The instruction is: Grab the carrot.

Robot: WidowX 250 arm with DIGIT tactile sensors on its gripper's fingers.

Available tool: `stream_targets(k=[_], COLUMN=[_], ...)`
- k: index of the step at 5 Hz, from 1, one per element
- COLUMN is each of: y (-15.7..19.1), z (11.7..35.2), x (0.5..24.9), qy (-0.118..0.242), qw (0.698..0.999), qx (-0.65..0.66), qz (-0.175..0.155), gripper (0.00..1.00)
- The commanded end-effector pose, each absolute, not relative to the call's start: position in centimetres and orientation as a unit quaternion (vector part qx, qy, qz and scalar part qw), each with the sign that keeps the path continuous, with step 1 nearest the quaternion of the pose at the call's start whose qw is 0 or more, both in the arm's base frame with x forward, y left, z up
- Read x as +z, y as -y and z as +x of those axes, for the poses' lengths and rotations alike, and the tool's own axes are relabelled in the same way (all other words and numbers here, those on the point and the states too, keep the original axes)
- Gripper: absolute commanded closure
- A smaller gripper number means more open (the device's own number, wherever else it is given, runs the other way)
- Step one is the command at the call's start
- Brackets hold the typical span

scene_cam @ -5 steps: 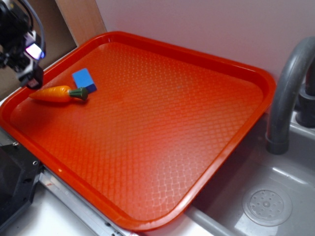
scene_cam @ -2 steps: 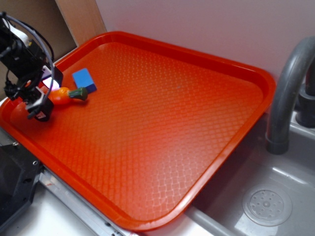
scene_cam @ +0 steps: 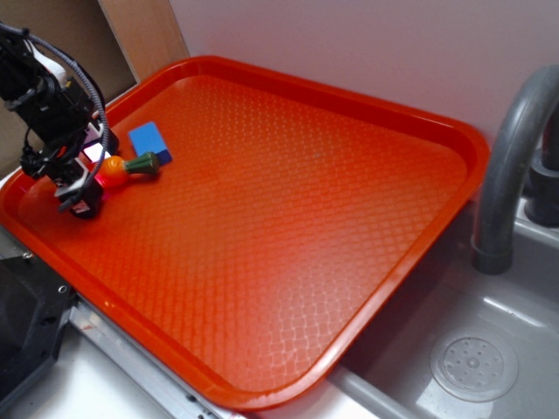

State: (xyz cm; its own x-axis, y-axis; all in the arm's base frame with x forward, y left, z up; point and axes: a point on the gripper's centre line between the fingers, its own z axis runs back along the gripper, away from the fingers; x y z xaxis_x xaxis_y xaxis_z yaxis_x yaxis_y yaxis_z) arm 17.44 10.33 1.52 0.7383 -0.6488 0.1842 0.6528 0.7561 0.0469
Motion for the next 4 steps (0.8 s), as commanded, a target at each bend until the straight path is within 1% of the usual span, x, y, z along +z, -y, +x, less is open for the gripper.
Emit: stream_targets(k=[1,4], y=[-10.49,-10.97], z=[17.60,17.69], x=[1.22,1.31], qy=[0.092,0.100], qw=[0.931,0.928], qx=[-0.353,-0.360], qz=[-0.004,0.000], gripper=[1.00,1.00])
